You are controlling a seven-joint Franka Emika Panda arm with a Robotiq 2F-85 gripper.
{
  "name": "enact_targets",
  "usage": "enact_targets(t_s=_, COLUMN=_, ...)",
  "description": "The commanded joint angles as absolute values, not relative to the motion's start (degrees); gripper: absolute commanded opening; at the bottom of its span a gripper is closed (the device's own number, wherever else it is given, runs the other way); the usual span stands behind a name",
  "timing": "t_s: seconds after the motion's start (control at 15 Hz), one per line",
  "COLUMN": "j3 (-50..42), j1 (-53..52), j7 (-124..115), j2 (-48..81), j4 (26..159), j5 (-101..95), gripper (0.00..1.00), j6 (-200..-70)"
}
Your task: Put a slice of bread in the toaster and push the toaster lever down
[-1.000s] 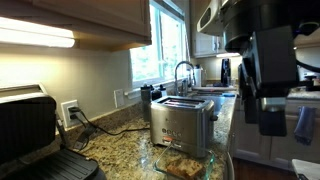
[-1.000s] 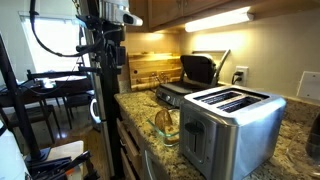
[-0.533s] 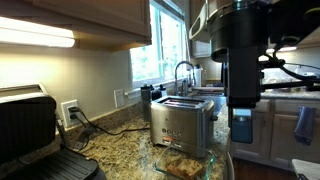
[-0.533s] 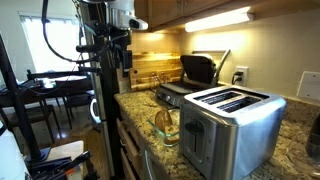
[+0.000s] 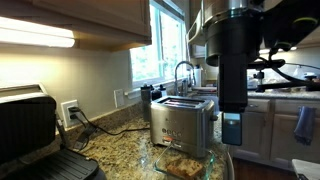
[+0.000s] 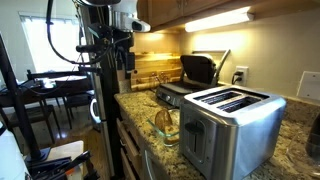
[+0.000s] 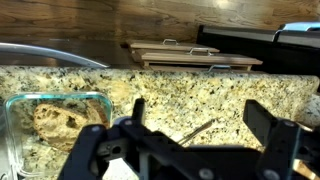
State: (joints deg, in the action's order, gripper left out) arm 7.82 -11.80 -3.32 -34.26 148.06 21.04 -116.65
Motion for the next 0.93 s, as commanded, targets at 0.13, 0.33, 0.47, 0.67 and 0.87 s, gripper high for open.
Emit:
enact_targets(t_s=0.13, j3=8.3, j1=-10.8, j7=-4.6, j2=-33.3, j4=147.9, j5=20.4, gripper=1.00, j6=-118.3)
enact_targets(t_s=0.33, j3=8.4, j1=-10.5, j7=-4.7, j2=-32.5, j4=147.7, j5=20.3, gripper=1.00, j6=-118.9)
enact_targets(t_s=0.47, j3=8.4, j1=-10.4, j7=-4.6, j2=-31.8, j4=147.6, j5=20.2, gripper=1.00, j6=-119.6)
enact_targets(t_s=0.67, j3=8.3, j1=-10.4, j7=-4.6, j2=-30.3, j4=147.5, j5=20.2, gripper=1.00, j6=-121.2)
enact_targets(t_s=0.87, j3=8.2, j1=-10.4, j7=-4.7, j2=-28.9, j4=147.2, j5=20.1, gripper=1.00, j6=-122.3)
